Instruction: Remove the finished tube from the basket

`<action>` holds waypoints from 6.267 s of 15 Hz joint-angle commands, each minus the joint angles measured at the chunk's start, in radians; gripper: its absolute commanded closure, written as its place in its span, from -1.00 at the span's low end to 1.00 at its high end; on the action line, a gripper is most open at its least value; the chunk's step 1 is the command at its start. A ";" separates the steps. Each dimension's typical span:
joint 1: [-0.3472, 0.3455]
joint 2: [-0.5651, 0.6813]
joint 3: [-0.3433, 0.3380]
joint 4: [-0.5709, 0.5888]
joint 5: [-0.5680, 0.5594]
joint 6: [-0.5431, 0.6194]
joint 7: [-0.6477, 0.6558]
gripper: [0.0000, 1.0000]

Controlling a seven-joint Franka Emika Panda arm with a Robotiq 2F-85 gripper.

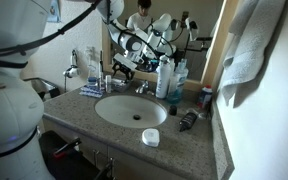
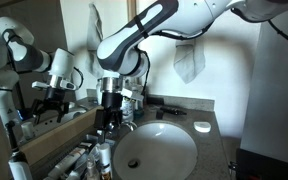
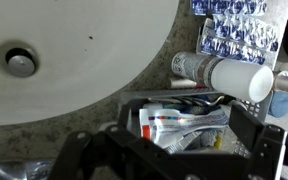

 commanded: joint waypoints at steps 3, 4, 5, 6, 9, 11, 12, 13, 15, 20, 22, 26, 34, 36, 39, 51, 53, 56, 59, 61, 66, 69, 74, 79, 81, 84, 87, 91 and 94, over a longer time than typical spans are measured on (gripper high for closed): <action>-0.013 0.076 0.027 0.088 0.013 -0.011 -0.010 -1.00; -0.013 0.086 0.031 0.100 0.013 -0.009 -0.010 -1.00; -0.011 0.094 0.033 0.114 0.011 -0.009 -0.005 -1.00; -0.009 0.103 0.035 0.128 0.009 -0.009 0.000 -1.00; 0.001 0.128 0.039 0.167 -0.007 -0.010 0.013 -1.00; 0.007 0.149 0.039 0.190 -0.014 -0.009 0.016 -1.00; 0.010 0.161 0.041 0.202 -0.016 -0.007 0.018 -1.00; 0.013 0.172 0.041 0.213 -0.020 -0.008 0.021 -1.00; 0.020 0.193 0.040 0.233 -0.033 -0.010 0.027 -1.00; 0.044 0.224 0.031 0.258 -0.085 0.007 0.055 -1.00; 0.051 0.224 0.031 0.264 -0.109 0.018 0.072 -1.00; 0.078 0.211 0.022 0.282 -0.186 0.034 0.105 -1.00; 0.081 0.216 0.036 0.297 -0.229 -0.038 0.104 -1.00; 0.080 0.208 0.034 0.286 -0.227 -0.051 0.112 -1.00; 0.080 0.190 0.026 0.262 -0.230 -0.048 0.129 -1.00; 0.066 0.193 0.030 0.234 -0.199 -0.064 0.153 -0.03; 0.062 0.191 0.029 0.231 -0.198 -0.060 0.155 0.28; 0.058 0.187 0.026 0.226 -0.198 -0.049 0.169 0.73; 0.054 0.183 0.025 0.218 -0.192 -0.031 0.175 0.99; 0.049 0.180 0.026 0.213 -0.186 -0.021 0.181 1.00; 0.016 0.157 0.039 0.190 -0.104 0.030 0.165 1.00; -0.003 0.129 0.041 0.170 -0.056 0.053 0.154 1.00; -0.034 0.058 0.037 0.113 0.000 0.050 0.136 1.00; -0.077 -0.042 0.043 0.005 0.107 0.057 0.077 1.00; -0.098 -0.089 0.045 -0.048 0.184 0.063 0.026 1.00; -0.120 -0.159 0.035 -0.126 0.324 0.078 -0.067 1.00; -0.129 -0.216 0.014 -0.191 0.472 0.079 -0.166 1.00; -0.131 -0.287 -0.028 -0.269 0.692 0.046 -0.329 1.00; -0.125 -0.337 -0.069 -0.323 0.818 -0.028 -0.441 1.00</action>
